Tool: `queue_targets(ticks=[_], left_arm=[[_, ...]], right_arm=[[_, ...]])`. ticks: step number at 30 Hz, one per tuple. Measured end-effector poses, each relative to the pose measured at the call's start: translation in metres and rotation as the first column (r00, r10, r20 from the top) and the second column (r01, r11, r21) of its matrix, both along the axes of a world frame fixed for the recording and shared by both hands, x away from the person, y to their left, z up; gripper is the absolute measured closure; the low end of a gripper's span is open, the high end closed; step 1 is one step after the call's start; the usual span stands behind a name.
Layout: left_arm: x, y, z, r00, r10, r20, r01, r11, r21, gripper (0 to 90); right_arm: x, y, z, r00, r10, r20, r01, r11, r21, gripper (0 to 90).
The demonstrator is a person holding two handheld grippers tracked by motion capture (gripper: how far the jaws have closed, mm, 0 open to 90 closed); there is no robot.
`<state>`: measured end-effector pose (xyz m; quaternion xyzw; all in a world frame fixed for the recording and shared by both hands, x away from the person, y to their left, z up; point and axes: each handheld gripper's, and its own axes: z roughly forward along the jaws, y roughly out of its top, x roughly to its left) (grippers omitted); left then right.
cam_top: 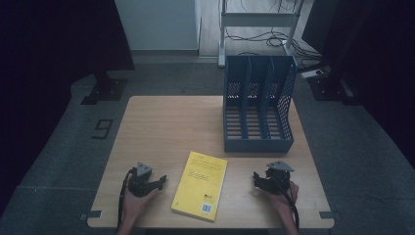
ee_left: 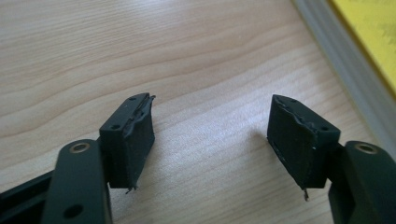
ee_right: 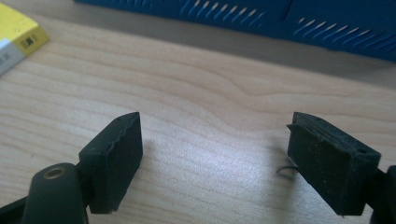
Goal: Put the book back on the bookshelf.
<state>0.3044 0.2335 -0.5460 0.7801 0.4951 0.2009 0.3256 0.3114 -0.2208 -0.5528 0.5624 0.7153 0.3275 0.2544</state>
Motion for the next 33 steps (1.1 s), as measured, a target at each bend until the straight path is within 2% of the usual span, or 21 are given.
queue_targets(ticks=[2, 3, 6, 7, 8, 9, 13, 15, 16, 17, 18, 19, 20, 21, 23, 26, 27, 29, 31, 33], left_arm=[[0.0, -0.001, 0.0, 1.0, -0.003, -0.001, 0.003, 1.0, 0.001, 30.3], [0.0, 0.001, 0.0, 1.0, -0.005, -0.002, 0.005, 0.9999, -0.011, 30.8], [0.001, 0.003, 0.0, 1.0, -0.004, -0.003, 0.004, 0.9997, -0.023, 31.3], [0.002, 0.003, 0.0, 1.0, -0.001, -0.004, 0.0, 0.9997, -0.024, 31.2], [0.002, 0.003, 0.0, 1.0, -0.001, -0.004, 0.0, 0.9997, -0.024, 31.2], [0.002, 0.003, 0.0, 1.0, 0.0, -0.006, 0.0, 0.9997, -0.026, 31.2], [0.002, 0.004, 0.0, 1.0, 0.0, -0.007, 0.0, 0.9994, -0.033, 31.1], [0.002, 0.004, 0.0, 1.0, -0.001, -0.009, 0.0, 0.9993, -0.038, 31.2], [0.002, 0.004, 0.001, 0.9999, 0.001, -0.011, -0.002, 0.9991, -0.042, 31.2], [0.003, 0.006, 0.001, 0.9999, 0.0, -0.015, -0.001, 0.9983, -0.058, 31.1], [0.003, 0.006, 0.001, 0.9999, 0.0, -0.015, -0.001, 0.9983, -0.058, 31.1], [0.004, 0.008, 0.001, 0.9997, 0.002, -0.024, -0.004, 0.9967, -0.081, 31.1], [0.004, 0.008, 0.001, 0.9997, 0.002, -0.024, -0.004, 0.9967, -0.081, 31.0], [0.005, 0.009, 0.001, 0.9996, 0.004, -0.029, -0.007, 0.9949, -0.1, 31.0], [0.005, 0.01, 0.002, 0.9992, 0.007, -0.039, -0.011, 0.9938, -0.111, 31.1], [0.004, 0.007, 0.003, 0.999, 0.005, -0.044, -0.01, 0.9952, -0.097, 30.6], [0.003, 0.004, 0.002, 0.9995, 0.007, -0.031, -0.009, 0.9972, -0.074, 30.6], [0.003, 0.002, 0.002, 0.9996, 0.004, -0.027, -0.005, 0.9981, -0.061, 30.3], [0.003, 0.002, 0.002, 0.9996, 0.003, -0.027, -0.005, 0.9977, -0.067, 30.3], [0.004, 0.004, 0.002, 0.9995, 0.004, -0.032, -0.007, 0.9966, -0.082, 30.3]], right_arm=[[-0.002, 0.001, 0.006, 0.9995, -0.014, 0.027, 0.014, 1.0, 0.012, 19.8], [-0.005, 0.004, 0.013, 0.9988, -0.008, 0.047, 0.006, 0.999, 0.039, 20.4], [-0.005, 0.008, 0.02, 0.9981, 0.006, 0.061, -0.008, 0.999, 0.043, 19.7], [-0.006, 0.01, 0.027, 0.9977, -0.002, 0.068, -0.002, 0.998, 0.067, 20.3], [-0.006, 0.01, 0.027, 0.9977, -0.002, 0.068, -0.002, 0.998, 0.067, 20.3], [-0.005, 0.012, 0.029, 0.9976, 0.004, 0.069, -0.012, 0.993, 0.119, 20.6], [-0.003, 0.017, 0.031, 0.9974, 0.013, 0.07, -0.021, 0.994, 0.112, 20.8], [-0.003, 0.023, 0.034, 0.9943, 0.038, 0.1, -0.054, 0.984, 0.168, 22.0], [-0.003, 0.023, 0.034, 0.9943, 0.038, 0.1, -0.054, 0.984, 0.168, 22.0], [-0.002, 0.027, 0.038, 0.9924, 0.071, 0.101, -0.087, 0.983, 0.161, 21.8], [-0.002, 0.027, 0.038, 0.9924, 0.071, 0.101, -0.087, 0.983, 0.161, 21.8], [-0.004, 0.03, 0.039, 0.9915, 0.081, 0.102, -0.099, 0.977, 0.189, 22.2], [-0.004, 0.03, 0.039, 0.9915, 0.081, 0.102, -0.099, 0.977, 0.189, 22.2], [-0.005, 0.034, 0.038, 0.9905, 0.101, 0.093, -0.118, 0.972, 0.203, 22.1], [-0.007, 0.039, 0.038, 0.9884, 0.117, 0.097, -0.133, 0.974, 0.182, 22.1], [-0.011, 0.046, 0.04, 0.9849, 0.134, 0.11, -0.152, 0.971, 0.184, 22.1], [-0.012, 0.048, 0.041, 0.9836, 0.141, 0.112, -0.161, 0.969, 0.19, 22.1], [-0.014, 0.052, 0.041, 0.9796, 0.168, 0.11, -0.189, 0.955, 0.227, 21.8], [-0.014, 0.056, 0.041, 0.9783, 0.174, 0.112, -0.195, 0.959, 0.207, 21.6], [-0.014, 0.06, 0.04, 0.9774, 0.181, 0.109, -0.201, 0.958, 0.207, 21.6]])
